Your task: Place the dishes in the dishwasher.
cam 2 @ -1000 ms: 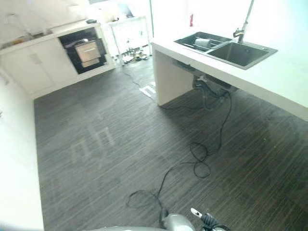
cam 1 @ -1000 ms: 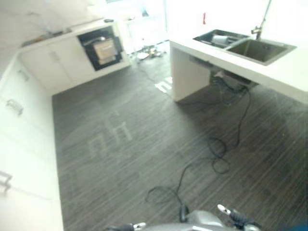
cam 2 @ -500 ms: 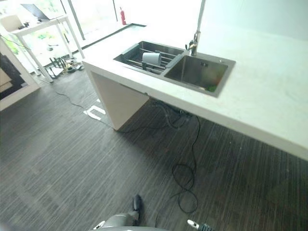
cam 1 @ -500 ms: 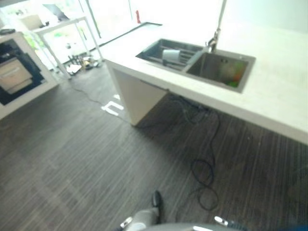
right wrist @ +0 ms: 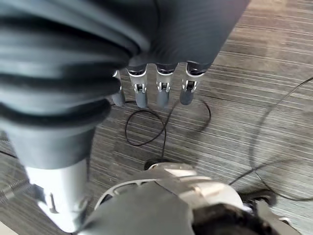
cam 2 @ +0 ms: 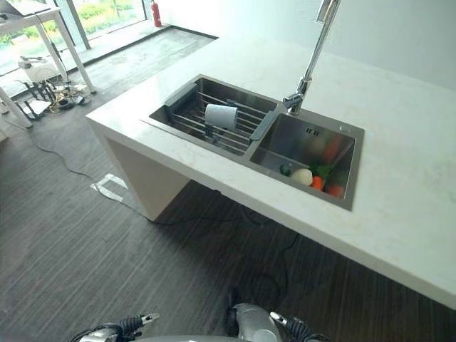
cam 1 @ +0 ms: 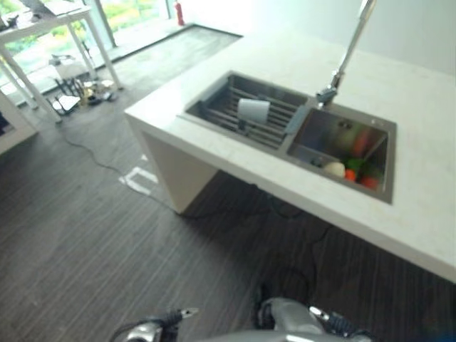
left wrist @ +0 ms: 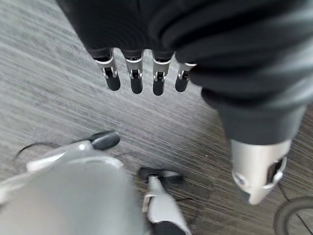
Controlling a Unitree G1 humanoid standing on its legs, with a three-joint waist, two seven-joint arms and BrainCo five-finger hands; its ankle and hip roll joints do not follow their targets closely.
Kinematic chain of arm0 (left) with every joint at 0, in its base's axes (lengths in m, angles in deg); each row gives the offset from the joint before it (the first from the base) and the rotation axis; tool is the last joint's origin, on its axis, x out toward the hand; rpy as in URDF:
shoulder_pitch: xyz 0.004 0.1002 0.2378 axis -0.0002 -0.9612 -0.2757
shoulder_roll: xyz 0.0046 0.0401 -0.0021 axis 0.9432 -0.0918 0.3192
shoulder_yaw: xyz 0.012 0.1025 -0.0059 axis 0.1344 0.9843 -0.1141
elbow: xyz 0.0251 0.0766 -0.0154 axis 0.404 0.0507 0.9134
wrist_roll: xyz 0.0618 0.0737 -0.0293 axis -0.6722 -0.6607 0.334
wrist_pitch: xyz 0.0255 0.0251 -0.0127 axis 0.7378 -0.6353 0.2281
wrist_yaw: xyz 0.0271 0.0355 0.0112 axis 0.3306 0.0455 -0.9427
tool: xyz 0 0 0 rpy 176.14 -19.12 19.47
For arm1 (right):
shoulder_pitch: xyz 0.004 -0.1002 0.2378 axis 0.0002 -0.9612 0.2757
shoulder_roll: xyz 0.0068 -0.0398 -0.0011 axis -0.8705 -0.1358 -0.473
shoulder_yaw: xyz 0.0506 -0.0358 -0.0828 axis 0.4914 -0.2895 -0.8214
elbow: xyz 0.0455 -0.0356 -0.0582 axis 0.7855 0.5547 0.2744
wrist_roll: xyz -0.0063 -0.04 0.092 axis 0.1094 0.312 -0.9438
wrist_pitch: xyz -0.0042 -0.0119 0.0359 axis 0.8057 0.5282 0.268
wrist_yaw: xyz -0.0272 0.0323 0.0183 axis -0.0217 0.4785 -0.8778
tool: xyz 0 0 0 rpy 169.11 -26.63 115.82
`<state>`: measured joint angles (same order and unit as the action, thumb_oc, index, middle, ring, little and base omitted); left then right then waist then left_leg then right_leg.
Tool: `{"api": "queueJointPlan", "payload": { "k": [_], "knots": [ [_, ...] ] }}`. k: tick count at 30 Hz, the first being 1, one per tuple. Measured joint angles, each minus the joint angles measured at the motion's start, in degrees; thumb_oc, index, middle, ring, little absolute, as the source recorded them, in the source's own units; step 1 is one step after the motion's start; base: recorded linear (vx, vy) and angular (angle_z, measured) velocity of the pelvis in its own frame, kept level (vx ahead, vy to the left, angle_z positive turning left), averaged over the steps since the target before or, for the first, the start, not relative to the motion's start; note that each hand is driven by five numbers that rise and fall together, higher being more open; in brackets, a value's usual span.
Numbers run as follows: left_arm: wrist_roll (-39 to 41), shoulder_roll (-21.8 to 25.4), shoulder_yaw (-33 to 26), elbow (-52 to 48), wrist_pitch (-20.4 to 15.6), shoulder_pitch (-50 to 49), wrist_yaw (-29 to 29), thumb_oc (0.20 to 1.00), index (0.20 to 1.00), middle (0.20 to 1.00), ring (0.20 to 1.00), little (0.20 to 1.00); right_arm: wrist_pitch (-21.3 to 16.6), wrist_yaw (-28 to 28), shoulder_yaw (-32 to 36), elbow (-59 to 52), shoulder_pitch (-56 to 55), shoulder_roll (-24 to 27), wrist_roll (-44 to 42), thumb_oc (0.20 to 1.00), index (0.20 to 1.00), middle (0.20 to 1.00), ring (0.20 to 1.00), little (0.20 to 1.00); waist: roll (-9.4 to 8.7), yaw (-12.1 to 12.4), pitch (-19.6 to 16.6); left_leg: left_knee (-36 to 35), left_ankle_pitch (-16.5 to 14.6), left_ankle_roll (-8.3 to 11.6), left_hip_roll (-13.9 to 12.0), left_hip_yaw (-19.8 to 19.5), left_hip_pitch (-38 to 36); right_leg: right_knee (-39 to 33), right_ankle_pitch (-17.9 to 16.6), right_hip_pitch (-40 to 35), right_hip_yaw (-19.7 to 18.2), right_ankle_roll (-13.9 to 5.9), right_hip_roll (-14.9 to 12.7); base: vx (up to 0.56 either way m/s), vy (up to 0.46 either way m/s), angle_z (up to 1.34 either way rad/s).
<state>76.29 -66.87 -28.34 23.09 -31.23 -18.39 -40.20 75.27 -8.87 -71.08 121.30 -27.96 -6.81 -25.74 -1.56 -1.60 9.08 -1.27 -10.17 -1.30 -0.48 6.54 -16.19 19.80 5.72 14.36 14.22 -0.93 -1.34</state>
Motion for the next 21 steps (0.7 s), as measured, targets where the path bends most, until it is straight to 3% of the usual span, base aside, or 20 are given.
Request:
{"api": "queueJointPlan", "payload": {
  "k": [1,2,4,5,6,7,8,9,10,11,13,15,17,18,20,21],
  "knots": [
    [0.0,0.0,-0.1,0.0,0.0,-0.5,0.3,1.0,1.0,1.0,1.0,1.0,0.2,0.0,0.0,0.0,-0.4,0.2,0.0,1.0,1.0,1.0,1.0,1.0,0.05,0.8,0.1,3.8,-2.4,1.05,-0.2,0.0,0.1,-1.7,-1.8,-2.4,-0.9,2.74,0.6,0.11,-0.057,0.15],
    [0.0,-0.4,-0.5,0.1,0.1,-0.9,0.9,1.0,1.0,1.0,1.0,1.0,0.2,0.0,0.0,-0.1,0.0,0.5,0.1,1.0,1.0,1.0,1.0,1.0,0.48,0.9,0.2,11.3,-3.0,2.47,-1.3,0.4,2.5,-4.9,-2.1,-5.4,-1.3,4.03,1.6,0.13,0.004,0.02],
    [0.3,-1.4,-1.6,0.2,0.0,-0.8,1.4,1.0,1.0,1.0,1.0,1.0,0.2,-0.2,-0.2,-0.5,0.2,1.8,0.2,1.0,1.0,1.0,1.0,1.0,0.72,0.7,0.4,29.8,-2.0,5.09,-2.1,-0.2,11.4,-11.6,-4.6,-10.1,-2.7,5.87,1.9,0.17,0.182,-0.13],
    [0.5,-1.8,-2.4,-0.1,-0.6,-1.0,1.8,1.0,1.0,1.0,1.0,1.0,0.5,-0.6,-0.2,0.1,0.4,3.0,0.1,1.0,1.0,1.0,1.0,1.0,1.08,0.5,0.2,27.3,-1.0,6.61,-3.4,-0.2,15.8,-17.3,-6.3,-14.4,-4.2,5.39,2.1,0.2,0.348,-0.39],
    [0.5,-1.8,-2.4,-0.1,-0.6,-0.9,2.0,1.0,1.0,1.0,1.0,1.0,0.5,-0.6,-0.2,0.1,0.3,3.4,0.1,1.0,1.0,1.0,1.0,1.0,1.4,0.1,0.2,21.5,-0.3,6.7,-4.4,0.4,15.9,-18.8,-6.3,-15.4,-4.2,5.4,2.7,0.17,0.312,-0.59],
    [0.5,-1.8,-2.1,-0.3,-0.9,-0.5,2.3,1.0,1.0,1.0,1.0,1.0,0.9,-0.6,-0.1,0.3,0.1,4.1,0.1,1.0,1.0,1.0,1.0,1.0,1.91,-0.8,0.3,11.8,3.1,7.03,-6.8,-0.6,16.3,-20.4,-6.1,-17.2,-5.5,4.83,4.0,0.29,0.514,-0.47],
    [0.5,-2.0,-2.1,-0.1,-1.2,-0.5,2.3,1.0,1.0,1.0,1.0,1.0,1.3,-0.6,0.0,0.8,0.5,4.2,0.1,1.0,1.0,1.0,1.0,1.0,2.22,-0.4,0.2,6.0,6.6,7.94,-7.7,-2.6,16.0,-20.5,-2.8,-17.9,-4.1,0.84,4.1,0.26,0.447,-0.95],
    [0.5,-3.3,-2.2,0.3,-1.9,-0.4,2.3,1.0,1.0,1.0,1.0,1.0,1.8,-0.6,0.1,2.6,0.5,5.3,0.1,1.0,1.0,1.0,1.0,1.0,4.8,0.1,-0.7,-3.2,10.7,9.53,-12.3,-8.5,15.2,-9.9,0.5,-14.0,-2.8,2.85,3.3,0.29,0.542,-0.81],
    [0.5,-3.8,-2.6,0.9,-2.2,0.7,2.0,1.0,1.0,1.0,1.0,1.0,1.8,-1.1,0.4,2.7,-0.3,5.9,0.1,1.0,1.0,1.0,1.0,1.0,4.73,-0.9,0.1,-4.2,12.7,10.58,-15.6,-11.1,15.7,-8.1,3.5,-14.8,-4.4,3.89,3.3,0.25,0.59,-0.81],
    [0.5,-4.0,-2.5,0.8,-2.4,0.7,1.5,1.0,1.0,1.0,1.0,1.0,1.9,-1.4,0.4,3.1,-1.3,6.5,0.1,1.0,1.0,1.0,1.0,1.0,4.39,-1.0,-0.6,-3.9,12.9,10.59,-15.9,-11.0,15.8,-7.7,4.2,-15.0,-5.8,3.07,2.9,0.23,0.65,-0.57],
    [0.5,-4.0,-2.3,0.8,-2.5,1.5,1.0,1.0,1.0,1.0,1.0,1.0,2.0,-2.1,1.4,4.3,-1.5,7.8,0.1,1.0,1.0,1.0,1.0,1.0,5.58,-1.4,-0.7,-2.4,12.9,10.61,-15.8,-10.2,16.5,-7.5,4.2,-16.2,-8.0,2.78,2.3,0.21,0.755,-0.61],
    [0.4,-4.1,-0.4,0.7,-2.3,3.6,0.1,1.0,1.0,1.0,1.0,1.0,1.8,-3.3,2.8,4.6,-2.1,8.1,-0.2,1.0,1.0,1.0,1.0,1.0,4.87,-2.6,-0.5,3.3,12.1,9.98,-12.2,-5.5,17.3,-7.2,5.0,-17.5,-10.0,0.84,-0.6,0.2,0.705,-0.33],
    [0.4,-4.2,0.7,1.1,-2.3,5.5,-0.2,1.0,1.0,1.0,1.0,1.0,1.4,-3.9,5.7,3.4,-2.4,8.2,-2.3,1.0,1.0,1.0,1.0,1.0,4.45,-4.5,-0.5,3.0,11.8,7.79,-7.7,-0.9,16.5,-8.3,4.7,-18.2,-11.0,-2.38,-4.1,0.13,0.52,-0.52],
    [0.5,-3.1,1.1,1.3,-2.2,6.3,0.0,1.0,1.0,1.0,1.0,1.0,0.8,-3.9,8.0,1.9,-2.1,6.7,-2.1,1.0,1.0,1.0,1.0,1.0,3.63,-4.3,0.0,-1.4,13.8,4.45,-4.9,1.4,12.5,-7.4,4.2,-17.3,-12.2,-4.35,-6.2,0.07,0.454,-1.29],
    [0.5,0.3,0.6,1.2,-1.7,5.5,0.5,1.0,1.0,1.0,1.0,1.0,0.4,-2.9,7.0,1.5,-1.7,3.6,-0.8,1.0,1.0,1.0,1.0,1.0,2.78,-3.1,-0.1,-3.5,12.6,2.03,-3.5,8.6,9.9,-7.4,0.7,-15.3,-1.1,-2.17,-9.6,0.05,0.354,-1.69],
    [0.5,1.6,-0.8,0.9,-1.4,5.2,0.8,1.0,1.0,1.0,1.0,1.0,0.7,-2.5,6.5,1.5,-1.9,2.6,-0.7,1.0,1.0,1.0,1.0,1.0,2.03,-2.2,0.0,-3.7,11.6,0.55,-2.5,10.5,10.0,-6.9,0.7,-14.8,3.5,-3.35,-10.7,0.07,0.212,-1.18]
  ]
}}
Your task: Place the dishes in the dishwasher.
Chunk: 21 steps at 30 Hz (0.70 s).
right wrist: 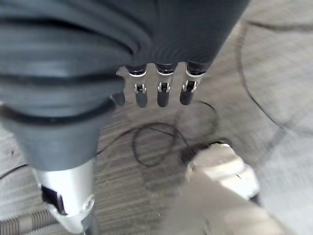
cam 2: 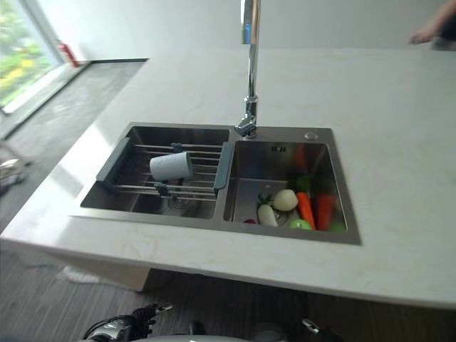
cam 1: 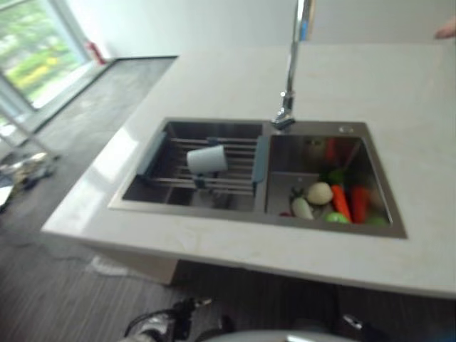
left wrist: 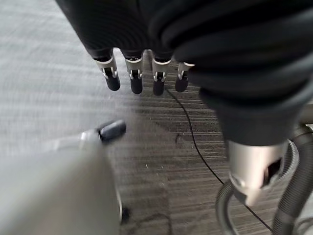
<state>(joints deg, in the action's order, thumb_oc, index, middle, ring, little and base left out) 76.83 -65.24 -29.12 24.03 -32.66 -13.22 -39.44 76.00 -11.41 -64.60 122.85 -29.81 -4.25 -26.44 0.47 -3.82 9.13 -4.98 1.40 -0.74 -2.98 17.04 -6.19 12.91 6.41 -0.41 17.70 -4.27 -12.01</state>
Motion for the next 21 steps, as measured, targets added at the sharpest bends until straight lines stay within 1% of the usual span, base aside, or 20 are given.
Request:
{"api": "queueJointPlan", "payload": {
  "k": [1,2,3,4,5,6,7,9,10,11,12,13,14,15,16,17,18,19,20,21],
  "knots": [
    [0.0,0.8,-1.1,-0.5,0.3,0.0,0.1,1.0,1.0,1.0,1.0,1.0,0.9,0.1,0.0,0.1,-0.1,-0.7,0.0,1.0,1.0,1.0,1.0,1.0,-0.02,0.1,0.2,-0.1,-0.2,-0.35,0.2,0.8,0.1,2.4,1.0,1.3,1.3,-1.11,0.5,0.09,0.114,-0.68],
    [0.0,1.2,-1.5,-0.6,0.4,0.0,0.3,1.0,1.0,1.0,1.0,1.0,0.9,0.1,-0.3,0.6,-0.3,-1.4,-0.2,1.0,1.0,1.0,1.0,1.0,0.22,0.1,0.2,-0.1,-0.5,-0.24,0.1,1.0,0.1,5.1,2.6,1.6,-0.2,-1.48,2.7,0.08,0.052,-0.21],
    [0.0,1.4,-1.5,-0.8,0.6,-0.1,0.5,1.0,1.0,1.0,1.0,1.0,0.9,0.1,-2.2,0.6,-0.6,-1.6,-0.2,1.0,1.0,1.0,1.0,1.0,0.12,0.4,0.2,-0.1,-0.9,0.18,0.6,1.2,0.1,7.0,3.8,1.6,-1.2,-1.22,4.7,0.12,0.005,-0.09],
    [0.0,1.3,-1.4,-1.0,0.9,-0.5,0.6,1.0,1.0,1.0,1.0,1.0,0.8,0.2,-2.8,0.3,-0.5,-1.7,-0.3,1.0,1.0,1.0,1.0,1.0,-0.17,1.4,0.0,0.0,-1.0,0.14,1.5,2.3,0.1,7.9,4.3,2.0,-1.2,-0.37,6.0,0.13,-0.024,-0.18],
    [0.0,0.9,-1.5,-1.1,1.5,-1.1,0.6,1.0,1.0,1.0,1.0,1.0,0.7,0.2,-2.8,0.1,-0.5,-1.6,-0.5,1.0,1.0,1.0,1.0,1.0,-0.75,1.7,-0.2,0.1,-1.7,-0.28,2.6,2.3,0.1,6.8,4.7,2.0,-1.5,0.22,6.9,0.15,-0.047,-0.18],
    [0.0,0.7,-1.5,-0.8,2.1,-1.7,0.8,1.0,1.0,1.0,1.0,1.0,0.3,0.2,-2.8,0.0,-0.5,-1.8,-0.9,1.0,1.0,1.0,1.0,1.0,-0.3,1.7,0.0,0.1,-1.8,-0.55,2.8,2.0,0.1,5.5,5.4,2.1,-3.2,1.35,8.1,0.12,-0.06,0.17],
    [-0.1,0.6,-1.5,-0.7,2.9,-1.8,0.8,1.0,1.0,1.0,1.0,1.0,0.3,0.2,-2.5,0.0,-0.5,-1.8,-1.6,1.0,1.0,1.0,1.0,1.0,-0.43,1.2,-0.2,0.3,-1.8,-0.67,2.9,0.8,0.2,3.9,5.3,2.2,-5.0,1.54,9.3,0.09,-0.061,0.4],
    [-0.1,0.7,-1.4,-1.1,3.2,-2.0,0.9,1.0,1.0,1.0,1.0,1.0,0.4,0.1,-2.1,0.1,-1.1,-1.7,-1.7,1.0,1.0,1.0,1.0,1.0,-0.59,1.4,-0.3,1.7,-2.6,-0.66,3.1,0.5,0.5,2.4,4.8,3.5,-6.7,2.16,9.2,0.05,-0.029,0.35],
    [-0.1,0.9,-1.5,-1.4,2.9,-3.3,0.9,1.0,1.0,1.0,1.0,1.0,0.4,0.1,-2.2,0.2,-1.1,-1.8,-1.7,1.0,1.0,1.0,1.0,1.0,-1.48,1.2,-0.5,10.2,-5.0,4.0,2.3,-0.5,3.9,1.1,3.5,3.4,-7.1,5.47,8.9,0.07,0.053,0.24],
    [-0.1,0.1,-1.4,-1.7,2.5,-3.3,0.7,1.0,1.0,1.0,1.0,1.0,0.4,-0.1,-2.0,0.4,-1.0,-1.3,-1.5,1.0,1.0,1.0,1.0,1.0,-2.64,1.2,-0.9,26.1,-4.6,5.15,1.5,-3.6,12.2,-0.2,3.1,3.2,-7.8,6.93,8.2,0.18,0.325,-0.05],
    [0.2,-2.1,-1.5,-1.9,2.4,-4.1,0.5,1.0,1.0,1.0,1.0,1.0,0.3,-0.6,-2.3,0.3,-0.4,1.3,-1.4,1.0,1.0,1.0,1.0,1.0,-1.13,1.5,-0.3,41.1,-2.2,7.31,0.3,-11.2,22.1,-3.2,0.2,1.2,-8.8,6.42,8.9,0.17,0.352,-0.57],
    [0.2,-3.0,-1.5,-2.2,2.1,-5.6,0.4,1.0,1.0,1.0,1.0,1.0,0.4,-0.8,-2.8,0.8,0.8,2.7,-1.3,1.0,1.0,1.0,1.0,1.0,0.18,2.1,-0.6,28.3,-3.2,7.07,-1.8,-14.4,20.1,-7.2,-1.1,-1.2,-10.4,5.2,10.3,0.16,0.371,-0.99],
    [0.2,-3.2,-1.3,-2.6,1.3,-6.2,0.3,1.0,1.0,1.0,1.0,1.0,0.3,-0.7,-2.9,0.6,1.5,3.4,-1.3,1.0,1.0,1.0,1.0,1.0,0.97,2.0,-0.8,12.5,-1.0,7.09,-5.2,-13.2,16.1,-9.3,-2.1,-2.1,-11.2,6.12,11.8,0.04,0.176,-0.63],
    [0.1,-3.5,-1.3,-2.4,1.4,-5.4,0.3,1.0,1.0,1.0,1.0,1.0,0.2,-0.6,-3.3,0.7,1.7,3.8,-1.1,1.0,1.0,1.0,1.0,1.0,1.2,1.0,-0.7,7.1,0.9,7.79,-7.8,-12.0,15.8,-11.2,-3.2,-3.7,-10.4,7.42,12.8,0.04,0.181,-0.19],
    [0.1,-3.7,-1.0,-2.5,1.8,-3.9,0.3,1.0,1.0,1.0,1.0,1.0,0.2,-0.6,-3.4,0.7,1.4,3.9,-0.6,1.0,1.0,1.0,1.0,1.0,0.54,0.9,-0.9,3.7,1.8,7.92,-9.0,-10.1,15.4,-13.3,-3.7,-4.8,-9.9,7.61,13.3,0.02,0.146,0.27],
    [0.1,-3.6,-1.0,-2.9,2.0,-2.5,0.2,1.0,1.0,1.0,1.0,1.0,-0.1,-0.6,-3.9,0.7,1.5,3.9,-0.4,1.0,1.0,1.0,1.0,1.0,-0.04,0.9,-1.1,0.8,2.7,8.19,-9.0,-9.5,14.3,-15.2,-4.5,-5.5,-9.5,7.75,13.6,0.05,0.136,0.21],
    [0.1,-3.5,-1.0,-3.1,2.0,-1.8,0.1,1.0,1.0,1.0,1.0,1.0,-0.7,-0.5,-4.0,0.7,1.3,3.9,-0.4,1.0,1.0,1.0,1.0,1.0,-0.59,0.9,-1.3,-0.1,3.0,8.49,-8.4,-9.9,12.6,-16.5,-5.0,-6.2,-9.5,7.62,13.6,0.06,0.122,0.06],
    [0.2,-3.5,-1.0,-3.2,2.0,-1.2,-0.1,1.0,1.0,1.0,1.0,1.0,-0.9,-0.4,-3.8,0.8,1.3,3.9,-0.4,1.0,1.0,1.0,1.0,1.0,-0.8,1.0,-1.5,-0.5,3.0,8.55,-7.0,-9.9,9.9,-17.2,-5.2,-6.8,-10.3,7.39,13.6,0.06,0.1,-0.24],
    [1.0,-3.5,-1.5,-3.1,2.0,-1.5,-0.2,1.0,1.0,1.0,1.0,1.0,-1.1,-0.1,-2.9,0.7,1.5,3.9,-0.4,1.0,1.0,1.0,1.0,1.0,-0.55,1.0,-1.6,-0.5,3.5,7.78,-5.2,-9.7,4.9,-17.2,-5.0,-7.2,-10.9,7.0,13.6,0.06,0.054,-0.23],
    [1.8,-3.4,-1.5,-3.1,2.1,-1.7,-0.3,1.0,1.0,1.0,1.0,1.0,-1.1,0.1,-2.0,0.7,1.2,3.8,-0.3,1.0,1.0,1.0,1.0,1.0,0.52,0.3,-2.0,-0.4,3.1,5.46,-4.5,-8.6,2.0,-17.1,-4.5,-7.5,-10.5,6.15,14.1,0.05,0.031,0.03]
  ]
}}
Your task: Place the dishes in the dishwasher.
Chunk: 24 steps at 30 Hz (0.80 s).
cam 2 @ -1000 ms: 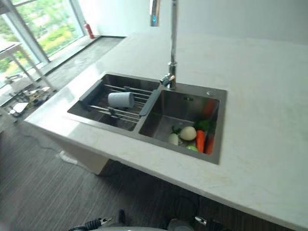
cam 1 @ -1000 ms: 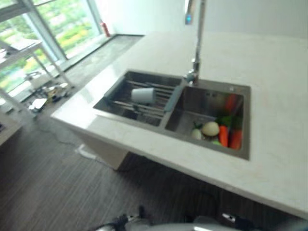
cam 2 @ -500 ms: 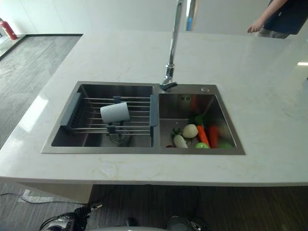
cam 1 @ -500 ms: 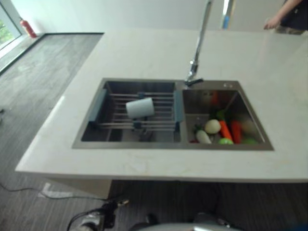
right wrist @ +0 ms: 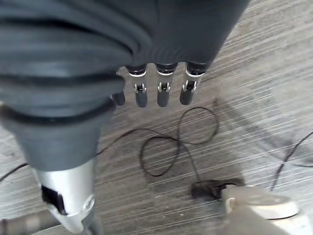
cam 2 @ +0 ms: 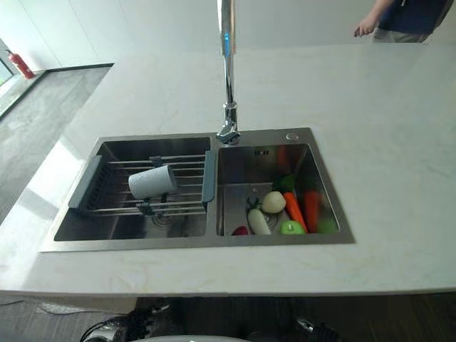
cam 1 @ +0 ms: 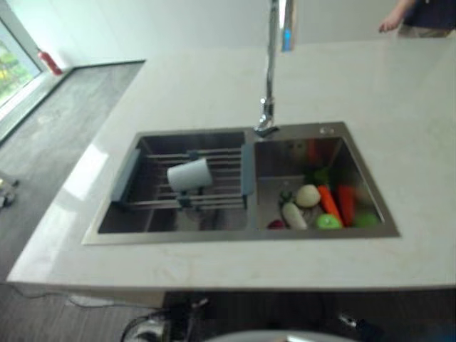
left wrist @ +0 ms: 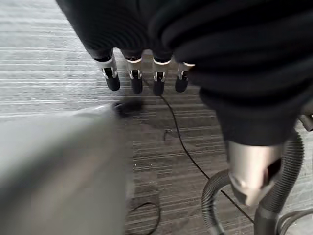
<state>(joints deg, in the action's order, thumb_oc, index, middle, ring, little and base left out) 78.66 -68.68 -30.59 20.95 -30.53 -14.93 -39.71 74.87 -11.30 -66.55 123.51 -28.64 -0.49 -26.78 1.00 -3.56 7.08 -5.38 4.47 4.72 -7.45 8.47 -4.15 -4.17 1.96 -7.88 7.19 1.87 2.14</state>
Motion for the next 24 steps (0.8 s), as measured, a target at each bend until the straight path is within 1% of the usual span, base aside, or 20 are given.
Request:
{"api": "queueJointPlan", "payload": {
  "k": [1,2,3,4,5,6,7,8,9,10,11,13,14,16,18,19,20,21,23,24],
  "knots": [
    [0.2,0.6,0.0,-0.2,0.1,0.5,0.0,1.0,1.0,1.0,1.0,1.0,0.0,0.1,0.0,0.1,-0.6,-0.8,0.1,1.0,1.0,1.0,1.0,1.0,-0.57,-0.2,0.4,0.2,-0.3,-0.33,0.1,0.0,0.1,1.1,0.4,0.3,1.1,-0.68,-0.3,0.06,0.022,0.07],
    [0.5,1.7,0.0,-0.1,0.2,0.0,-0.5,1.0,1.0,1.0,1.0,1.0,0.0,0.3,-0.1,0.1,-1.2,-2.0,0.1,1.0,1.0,1.0,1.0,1.0,-1.16,1.1,0.3,0.2,-0.3,-0.44,-0.1,0.5,-0.5,3.2,0.5,1.1,1.3,-1.48,-0.5,0.06,0.021,0.0],
    [1.9,2.5,0.0,0.1,0.7,-0.8,-1.0,1.0,1.0,1.0,1.0,1.0,0.0,0.5,0.0,0.1,-1.8,-2.7,0.1,1.0,1.0,1.0,1.0,1.0,-1.07,1.3,0.4,0.2,-1.0,-1.43,0.1,0.6,-1.0,3.5,1.0,1.0,2.0,-2.27,-0.8,0.06,0.025,-0.17],
    [4.8,3.2,-0.7,0.3,2.1,-1.9,-2.0,1.0,1.0,1.0,1.0,1.0,0.0,0.7,0.1,0.1,-2.1,-3.3,0.1,1.0,1.0,1.0,1.0,1.0,-1.97,1.4,-0.2,0.1,-1.8,-1.72,1.1,0.6,-1.1,2.2,2.0,0.7,3.5,-2.91,-1.9,0.05,0.036,-0.02],
    [9.2,3.2,-3.3,0.5,3.6,-2.6,-3.0,1.0,1.0,1.0,1.0,1.0,0.1,0.7,0.3,0.1,-2.1,-3.3,0.1,1.0,1.0,1.0,1.0,1.0,-2.04,1.7,-0.2,0.1,-2.0,-1.79,1.7,0.9,-1.1,0.7,1.8,0.0,4.7,-2.95,-2.6,0.03,0.036,-0.07],
    [12.8,3.0,-7.0,0.6,5.3,-3.7,-4.2,1.0,1.0,1.0,1.0,1.0,0.1,0.7,0.6,0.1,-2.2,-3.3,0.1,1.0,1.0,1.0,1.0,1.0,-1.6,2.0,-0.2,0.1,-2.0,-1.84,2.1,1.2,-1.4,-0.3,0.7,-0.8,4.8,-2.86,-2.9,0.02,0.04,-0.15],
    [15.2,3.4,-10.6,0.9,7.6,-5.0,-6.6,1.0,1.0,1.0,1.0,1.0,0.4,0.7,1.4,0.0,-2.5,-3.2,0.1,1.0,1.0,1.0,1.0,1.0,-0.95,2.4,-0.5,-0.1,-2.1,-1.9,2.4,1.5,-1.8,-1.2,0.0,-1.2,4.8,-2.65,-3.2,0.02,0.043,-0.1],
    [15.7,3.5,-11.3,1.0,8.2,-5.5,-7.8,1.0,1.0,1.0,1.0,1.0,0.6,0.7,2.1,0.0,-2.8,-2.8,0.1,1.0,1.0,1.0,1.0,1.0,-0.43,2.5,-0.9,-0.2,-2.1,-1.95,2.5,1.5,-1.8,-1.2,0.0,-1.2,4.7,-2.73,-3.3,0.03,0.05,-0.04],
    [15.7,3.5,-11.0,1.0,8.4,-6.2,-8.8,1.0,1.0,1.0,1.0,1.0,0.7,0.6,2.1,0.1,-3.0,-1.9,0.2,1.0,1.0,1.0,1.0,1.0,0.74,2.5,-1.1,-0.2,-2.1,-2.03,2.8,1.5,-1.8,-1.2,-0.1,-1.2,4.6,-2.91,-3.5,0.04,0.055,0.01],
    [15.7,3.6,-10.5,1.1,8.5,-6.5,-9.2,1.0,1.0,1.0,1.0,1.0,0.7,0.7,2.1,0.1,-3.1,-1.4,0.2,1.0,1.0,1.0,1.0,1.0,1.49,2.5,-1.2,-0.2,-2.2,-2.1,2.8,1.6,-1.7,-1.2,-0.2,-1.0,4.5,-3.05,-3.6,0.03,0.042,0.01],
    [16.5,4.3,-11.5,1.0,9.4,-6.7,-10.5,1.0,1.0,1.0,1.0,1.0,0.7,0.7,2.2,0.1,-3.5,-0.2,0.2,1.0,1.0,1.0,1.0,1.0,2.56,2.6,-1.4,-0.2,-2.2,-2.16,3.0,1.5,-1.6,-1.2,-0.3,-1.0,4.6,-3.19,-3.8,0.02,0.032,0.02],
    [18.1,6.7,-11.4,0.3,9.9,-6.7,-12.1,1.0,1.0,1.0,1.0,1.0,0.7,0.7,2.2,0.0,-3.9,1.2,0.2,1.0,1.0,1.0,1.0,1.0,3.44,2.9,-2.2,-0.2,-2.2,-2.16,3.0,1.5,-1.3,-1.2,-0.4,-0.8,4.7,-3.23,-3.8,0.02,0.045,0.01],
    [17.4,7.5,-11.4,-0.2,10.8,-7.1,-13.5,1.0,1.0,1.0,1.0,1.0,0.8,0.7,2.1,0.0,-3.9,1.6,0.2,1.0,1.0,1.0,1.0,1.0,3.76,3.1,-2.4,-0.2,-2.2,-2.16,3.1,1.5,-1.1,-1.2,-0.5,-0.7,4.8,-3.16,-3.8,0.01,0.062,-0.01],
    [11.2,10.3,-9.6,-1.1,14.8,-7.5,-18.0,1.0,1.0,1.0,1.0,1.0,0.8,0.8,2.2,0.0,-3.9,3.0,0.2,1.0,1.0,1.0,1.0,1.0,4.17,3.1,-2.6,-0.2,-2.2,-2.16,3.1,1.4,-1.1,-1.2,-0.6,-0.6,4.9,-3.19,-3.8,0.0,0.067,0.0],
    [7.8,13.2,-9.4,-0.2,17.6,-8.2,-19.3,1.0,1.0,1.0,1.0,1.0,0.8,1.3,2.2,0.1,-4.0,4.6,0.2,1.0,1.0,1.0,1.0,1.0,4.5,3.1,-2.8,-0.2,-2.2,-2.16,3.2,1.5,-0.9,-1.2,-0.6,-0.3,4.9,-3.22,-3.9,0.01,0.051,0.0],
    [5.2,17.8,-11.2,2.3,20.2,-8.0,-18.9,1.0,1.0,1.0,1.0,1.0,0.7,1.6,2.2,0.1,-4.0,5.8,0.8,1.0,1.0,1.0,1.0,1.0,4.43,3.1,-2.8,-0.2,-2.2,-2.17,3.2,1.3,-1.0,-1.2,-0.6,-0.5,5.1,-3.2,-3.9,0.01,0.04,0.07],
    [3.0,22.7,-15.1,3.8,22.0,-7.6,-18.0,1.0,1.0,1.0,1.0,1.0,0.7,2.0,2.2,0.2,-4.0,6.7,1.2,1.0,1.0,1.0,1.0,1.0,4.92,3.3,-2.7,-0.2,-2.1,-2.14,3.2,1.0,-1.0,-1.2,-0.6,-0.8,5.4,-3.14,-4.0,0.01,0.037,0.23],
    [1.5,30.5,-19.6,5.6,22.8,-6.1,-16.3,1.0,1.0,1.0,1.0,1.0,0.6,2.4,2.0,0.1,-5.1,7.4,1.2,1.0,1.0,1.0,1.0,1.0,4.42,3.8,-3.0,-0.2,-2.0,-2.11,3.2,0.0,-0.9,-1.1,-0.5,-1.0,6.2,-3.08,-3.9,0.0,0.014,0.23],
    [-0.6,43.5,-23.6,6.2,21.4,-5.0,-12.3,1.0,1.0,1.0,1.0,1.0,0.5,2.4,2.0,0.1,-5.7,7.8,1.1,1.0,1.0,1.0,1.0,1.0,4.66,4.5,-3.2,-0.2,-2.0,-2.13,3.4,-0.3,-0.9,-1.2,-0.3,-1.2,6.2,-3.23,-4.1,-0.01,-0.007,0.15],
    [-0.9,47.4,-25.4,7.3,21.4,-3.6,-11.5,1.0,1.0,1.0,1.0,1.0,0.5,2.5,2.0,0.1,-5.9,7.7,1.1,1.0,1.0,1.0,1.0,1.0,4.65,4.7,-3.2,-0.2,-1.9,-2.14,3.5,-0.5,-0.9,-1.2,-0.3,-1.3,6.4,-3.24,-4.1,-0.02,-0.034,0.2]
  ]
}}
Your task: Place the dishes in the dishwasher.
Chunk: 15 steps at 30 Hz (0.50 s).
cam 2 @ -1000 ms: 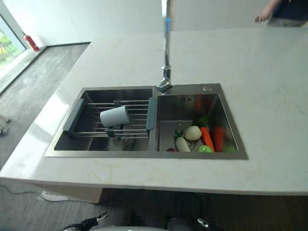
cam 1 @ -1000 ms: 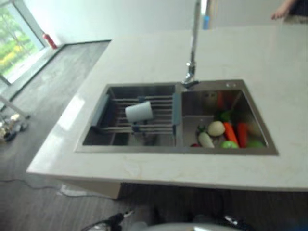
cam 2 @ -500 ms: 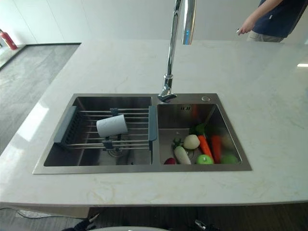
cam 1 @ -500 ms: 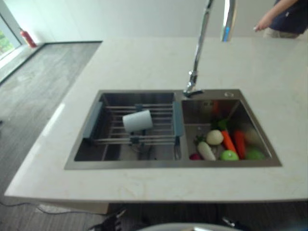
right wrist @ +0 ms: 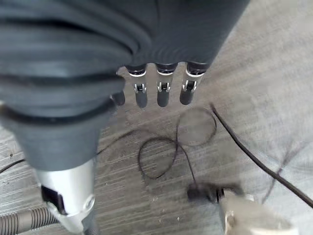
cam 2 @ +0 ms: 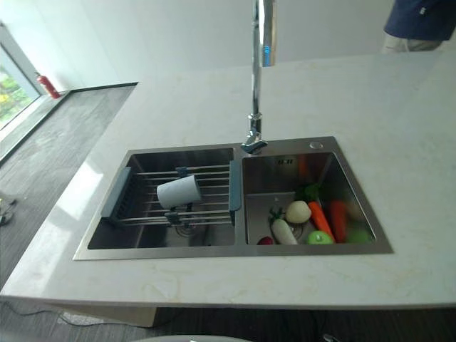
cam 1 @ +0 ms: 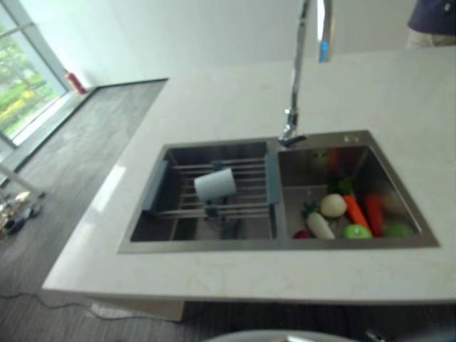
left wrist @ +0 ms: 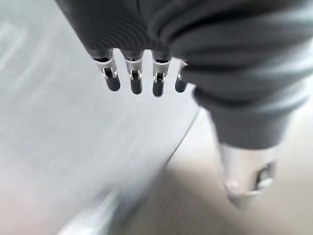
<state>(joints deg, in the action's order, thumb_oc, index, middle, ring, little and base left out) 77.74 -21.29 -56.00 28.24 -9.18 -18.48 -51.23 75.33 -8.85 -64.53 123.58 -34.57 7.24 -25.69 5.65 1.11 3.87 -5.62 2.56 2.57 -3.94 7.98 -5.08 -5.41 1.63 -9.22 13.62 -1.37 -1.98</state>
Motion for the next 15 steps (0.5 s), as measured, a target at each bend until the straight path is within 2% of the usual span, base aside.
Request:
{"api": "queueJointPlan", "payload": {
  "k": [1,2,4,5,6,7,9,11,12,14,15],
  "knots": [
    [-0.9,8.3,-1.9,-1.8,-4.0,1.9,4.4,1.0,1.0,1.0,1.0,1.0,0.1,-0.1,-0.2,0.0,-0.3,-0.4,-0.2,1.0,1.0,1.0,1.0,1.0,-0.07,0.7,-0.3,0.0,0.0,0.0,0.3,-0.8,0.5,0.3,0.1,-0.2,0.7,-0.29,-0.2,-0.03,-0.055,0.32],
    [-1.5,12.0,-2.7,-6.7,-7.4,2.5,8.1,1.0,1.0,1.0,1.0,1.0,0.1,-0.1,-0.5,-0.2,-0.9,-0.4,-0.6,1.0,1.0,1.0,1.0,1.0,0.83,0.9,-1.2,0.0,0.0,-0.02,0.9,-1.4,1.1,0.3,0.2,0.3,1.3,-0.67,-0.7,-0.03,-0.113,0.31],
    [-1.5,14.9,-5.4,-20.1,-10.2,4.3,13.0,1.0,1.0,1.0,1.0,1.0,0.1,-0.2,-2.2,-0.9,-2.5,-1.4,-2.5,1.0,1.0,1.0,1.0,1.0,0.94,2.8,-1.2,0.0,0.0,0.0,1.3,-2.2,1.5,0.4,-0.1,-0.1,1.9,-1.02,-1.1,-0.01,-0.126,0.34],
    [-1.6,14.4,-6.6,-38.5,-10.3,4.1,18.0,1.0,1.0,1.0,1.0,1.0,0.1,-0.5,-2.1,-2.5,-4.9,-3.1,-4.5,1.0,1.0,1.0,1.0,1.0,0.65,3.9,-1.4,0.0,0.3,-0.04,1.7,-3.3,1.9,0.4,-0.1,-0.5,3.4,-1.24,-1.3,0.01,-0.081,0.56],
    [-1.5,14.2,-6.0,-51.3,-12.4,4.5,20.1,1.0,1.0,1.0,1.0,1.0,0.1,-0.6,-2.1,-3.0,-5.0,-4.6,-5.7,1.0,1.0,1.0,1.0,1.0,0.26,4.4,-1.4,0.0,0.6,0.1,1.7,-3.4,2.0,0.4,0.0,-0.3,4.4,-1.39,-1.4,0.03,-0.086,0.44],
    [-1.5,14.2,-4.6,-59.0,-13.7,5.7,21.4,1.0,1.0,1.0,1.0,1.0,0.0,-0.6,-2.1,-3.4,-4.1,-5.9,-6.9,1.0,1.0,1.0,1.0,1.0,0.03,4.2,-1.4,0.0,0.6,0.12,1.6,-3.0,2.1,0.4,0.0,0.0,4.2,-1.41,-1.4,0.02,-0.063,0.06],
    [-1.9,12.9,-1.5,-64.8,-13.6,10.9,23.2,1.0,1.0,1.0,1.0,1.0,-0.4,-0.6,-2.2,-4.5,-3.6,-7.5,-8.0,1.0,1.0,1.0,1.0,1.0,-0.88,2.5,-1.7,0.0,0.6,0.14,1.5,-2.6,2.1,0.4,0.4,0.3,3.8,-2.07,-1.4,0.02,-0.031,-0.17],
    [-3.9,13.0,1.6,-64.9,-16.8,14.4,23.8,1.0,1.0,1.0,1.0,1.0,-0.5,-0.6,-2.1,-4.4,-3.6,-8.0,-8.1,1.0,1.0,1.0,1.0,1.0,-1.72,0.9,-1.9,0.0,0.6,0.13,1.2,-1.3,2.0,0.4,0.3,0.8,2.7,-1.98,-1.3,0.05,-0.008,-0.26],
    [-4.0,13.0,4.1,-62.5,-18.2,17.0,23.8,1.0,1.0,1.0,1.0,1.0,-0.5,-0.6,-2.2,-4.3,-3.9,-7.9,-7.9,1.0,1.0,1.0,1.0,1.0,-2.37,-0.4,-2.1,0.0,0.8,-0.17,1.2,-0.8,1.8,0.4,0.1,1.0,2.3,-1.76,-1.3,0.07,-0.007,-0.25],
    [-3.9,13.8,11.6,-66.1,-19.4,21.1,22.2,1.0,1.0,1.0,1.0,1.0,-0.3,-0.5,-2.2,-3.2,-5.7,-8.0,-7.7,1.0,1.0,1.0,1.0,1.0,-4.07,-1.4,-1.9,0.3,0.7,-0.31,1.2,0.0,1.9,0.4,-0.2,1.3,1.4,-1.53,-1.4,0.07,-0.005,-0.2],
    [-3.7,10.4,14.2,-67.9,-20.3,23.6,20.5,1.0,1.0,1.0,1.0,1.0,-0.2,-0.4,-2.1,-3.2,-6.6,-7.8,-7.7,1.0,1.0,1.0,1.0,1.0,-4.19,-1.6,-1.9,0.4,0.5,-0.64,1.3,0.4,1.9,0.4,-0.2,1.4,1.0,-1.59,-1.5,0.06,-0.01,-0.17]
  ]
}}
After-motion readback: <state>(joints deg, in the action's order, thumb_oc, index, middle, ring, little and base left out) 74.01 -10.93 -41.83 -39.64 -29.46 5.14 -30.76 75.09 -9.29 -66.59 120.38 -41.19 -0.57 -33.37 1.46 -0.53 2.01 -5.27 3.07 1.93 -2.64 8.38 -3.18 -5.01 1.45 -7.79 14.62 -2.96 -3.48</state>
